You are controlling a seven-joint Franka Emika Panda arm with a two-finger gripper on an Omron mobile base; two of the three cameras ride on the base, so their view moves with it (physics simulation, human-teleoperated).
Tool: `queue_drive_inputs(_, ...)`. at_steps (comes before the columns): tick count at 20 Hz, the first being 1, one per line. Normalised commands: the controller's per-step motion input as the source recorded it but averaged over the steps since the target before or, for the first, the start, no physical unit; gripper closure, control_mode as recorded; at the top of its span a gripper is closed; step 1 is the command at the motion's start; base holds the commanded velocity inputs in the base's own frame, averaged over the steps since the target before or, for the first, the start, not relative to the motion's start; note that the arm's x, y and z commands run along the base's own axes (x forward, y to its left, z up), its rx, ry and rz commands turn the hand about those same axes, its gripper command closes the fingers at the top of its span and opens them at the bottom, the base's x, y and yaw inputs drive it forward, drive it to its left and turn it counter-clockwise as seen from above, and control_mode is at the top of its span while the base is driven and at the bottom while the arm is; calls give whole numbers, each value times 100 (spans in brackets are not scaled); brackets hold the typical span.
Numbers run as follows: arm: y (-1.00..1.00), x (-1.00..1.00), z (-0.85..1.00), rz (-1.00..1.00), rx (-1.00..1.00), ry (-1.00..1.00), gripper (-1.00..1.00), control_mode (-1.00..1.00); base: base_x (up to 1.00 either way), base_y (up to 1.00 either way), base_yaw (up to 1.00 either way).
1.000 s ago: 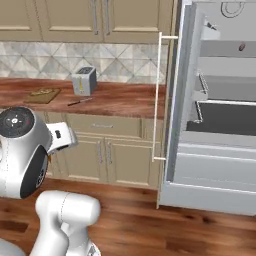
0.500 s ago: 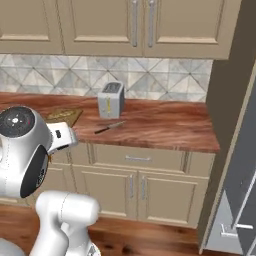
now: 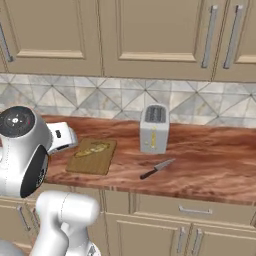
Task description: Retrieve the sausage and cheese from the fridge and place them on the cutting board on the counter.
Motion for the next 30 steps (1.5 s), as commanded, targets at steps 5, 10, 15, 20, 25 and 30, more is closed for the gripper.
queue_drive_inputs(5, 0, 0, 0, 0, 0, 0, 100, 100, 53, 94, 0)
queue_drive_inputs(10, 0, 0, 0, 0, 0, 0, 100, 100, 0, 0, 0)
queue_drive_inputs(15, 0, 0, 0, 0, 0, 0, 100, 100, 0, 0, 0)
queue_drive_inputs(20, 0, 0, 0, 0, 0, 0, 100, 100, 0, 0, 0)
queue_drive_inputs(25, 0, 0, 0, 0, 0, 0, 100, 100, 0, 0, 0)
queue_drive_inputs(30, 0, 0, 0, 0, 0, 0, 100, -100, 0, 0, 0)
